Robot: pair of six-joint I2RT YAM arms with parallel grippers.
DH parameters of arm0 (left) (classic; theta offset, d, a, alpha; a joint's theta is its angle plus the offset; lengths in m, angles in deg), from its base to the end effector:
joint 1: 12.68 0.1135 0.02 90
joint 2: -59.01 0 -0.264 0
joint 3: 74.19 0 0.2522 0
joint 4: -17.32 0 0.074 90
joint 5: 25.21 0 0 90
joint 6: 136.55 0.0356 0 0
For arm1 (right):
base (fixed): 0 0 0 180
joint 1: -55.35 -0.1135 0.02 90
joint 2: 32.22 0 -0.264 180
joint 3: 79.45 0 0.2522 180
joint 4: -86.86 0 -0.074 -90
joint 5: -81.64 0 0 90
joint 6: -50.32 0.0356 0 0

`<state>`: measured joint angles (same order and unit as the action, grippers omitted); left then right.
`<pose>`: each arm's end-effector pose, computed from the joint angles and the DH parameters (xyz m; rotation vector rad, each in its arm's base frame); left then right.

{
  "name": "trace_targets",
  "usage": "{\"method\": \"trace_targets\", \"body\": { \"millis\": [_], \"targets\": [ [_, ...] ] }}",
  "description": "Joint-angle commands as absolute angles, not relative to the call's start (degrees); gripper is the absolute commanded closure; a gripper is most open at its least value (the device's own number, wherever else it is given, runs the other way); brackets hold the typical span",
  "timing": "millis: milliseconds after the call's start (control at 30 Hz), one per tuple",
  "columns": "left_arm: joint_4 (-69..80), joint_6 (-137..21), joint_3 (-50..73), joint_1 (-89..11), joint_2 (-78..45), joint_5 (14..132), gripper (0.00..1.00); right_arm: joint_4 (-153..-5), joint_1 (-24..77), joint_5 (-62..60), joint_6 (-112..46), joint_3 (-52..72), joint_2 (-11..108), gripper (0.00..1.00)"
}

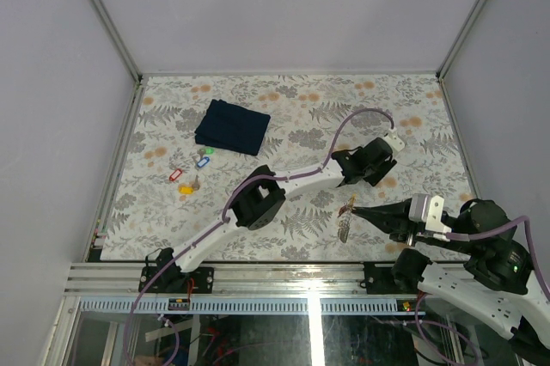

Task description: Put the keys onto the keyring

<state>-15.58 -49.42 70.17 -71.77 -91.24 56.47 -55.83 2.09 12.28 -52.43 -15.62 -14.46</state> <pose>0.3050 -0.4994 0.1502 1.0006 2.0412 -0.4188 0.0196 0.0473 0.3920 -1.0474 1.0478 0.8325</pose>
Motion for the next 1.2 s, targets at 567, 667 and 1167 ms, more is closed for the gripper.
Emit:
{"method": "trace_targets", "body": {
  "millis": [567,667,1167],
  "targets": [
    [-11.7,-49.6,70.1,-70.0,-93.1,58.4,0.73,-58.6,1.7,13.5,-52.7,-15.2,-14.3,1.0],
    [-11.3,-49.8,68.9,-70.1,-92.6,58.9,0.78,-58.7,1.7,13.6,-52.6,-15.3,-14.2,1.0],
    [-1.9,-46.2,51.3,-69.2,-77.3,57.6,1.0,-58.8,1.7,13.4,-52.4,-14.9,-13.5,1.0]
  ]
}}
